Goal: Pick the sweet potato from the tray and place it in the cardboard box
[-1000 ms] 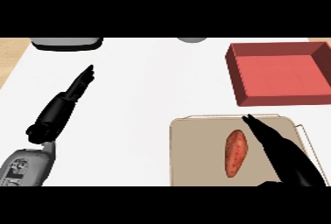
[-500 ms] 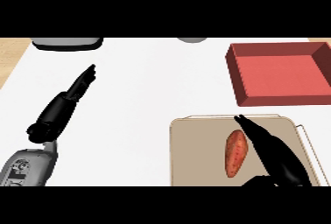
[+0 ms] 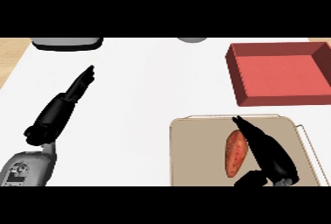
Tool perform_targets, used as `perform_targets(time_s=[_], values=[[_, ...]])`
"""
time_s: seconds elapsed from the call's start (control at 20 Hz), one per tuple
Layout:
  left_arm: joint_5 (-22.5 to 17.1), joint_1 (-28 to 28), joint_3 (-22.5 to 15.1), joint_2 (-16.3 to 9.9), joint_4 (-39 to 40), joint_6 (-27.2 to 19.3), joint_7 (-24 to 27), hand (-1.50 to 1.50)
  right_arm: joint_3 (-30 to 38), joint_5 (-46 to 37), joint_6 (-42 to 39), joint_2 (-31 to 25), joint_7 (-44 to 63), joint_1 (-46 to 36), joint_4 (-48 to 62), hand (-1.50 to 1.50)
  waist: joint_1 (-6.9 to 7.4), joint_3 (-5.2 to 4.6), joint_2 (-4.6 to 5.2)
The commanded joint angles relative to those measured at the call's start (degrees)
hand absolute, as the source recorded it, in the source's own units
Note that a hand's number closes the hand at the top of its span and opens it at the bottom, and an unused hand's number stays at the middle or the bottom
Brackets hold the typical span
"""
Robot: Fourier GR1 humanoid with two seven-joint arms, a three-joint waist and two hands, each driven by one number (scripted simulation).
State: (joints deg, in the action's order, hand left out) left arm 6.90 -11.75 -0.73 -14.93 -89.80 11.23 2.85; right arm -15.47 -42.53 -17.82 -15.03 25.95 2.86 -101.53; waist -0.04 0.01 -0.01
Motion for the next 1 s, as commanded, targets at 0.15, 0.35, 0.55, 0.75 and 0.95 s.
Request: perform_targets(time_s=[0.15, 0.35, 0.55, 0.75, 0.95], values=[[0.01, -1.96, 1.86, 0.6, 1.76, 1.83, -0.34, 0.0, -1.67, -3.87, 3.72, -0.5, -10.0, 2.21, 3.35, 1.5, -0.13, 0.0, -0.01], [1.13, 0.85, 1.02, 1.05, -1.63, 1.63, -0.6, 0.0, -0.71, -7.22, 9.91, 1.33, -14.55, -3.21, 9.92, 1.5, 0.2, 0.01, 0.01], [1.03, -2.35, 2.53, 1.0, 2.86, 2.42, 0.93, 0.0, -0.24, -10.09, 13.42, 1.56, -16.45, -3.05, 9.6, 1.5, -0.06, 0.0, 0.03], [1.08, -2.46, 1.16, 2.59, 0.11, 1.35, -2.18, 0.0, -6.65, -8.46, 6.89, -5.99, -28.58, -2.86, 3.34, 1.5, 0.2, 0.05, -0.1], [0.79, -2.41, 0.69, 1.55, 0.88, 3.25, -0.34, 0.0, -19.53, -10.71, 0.84, -14.78, -46.63, -6.09, -0.78, 1.5, 3.16, 0.06, -0.25]])
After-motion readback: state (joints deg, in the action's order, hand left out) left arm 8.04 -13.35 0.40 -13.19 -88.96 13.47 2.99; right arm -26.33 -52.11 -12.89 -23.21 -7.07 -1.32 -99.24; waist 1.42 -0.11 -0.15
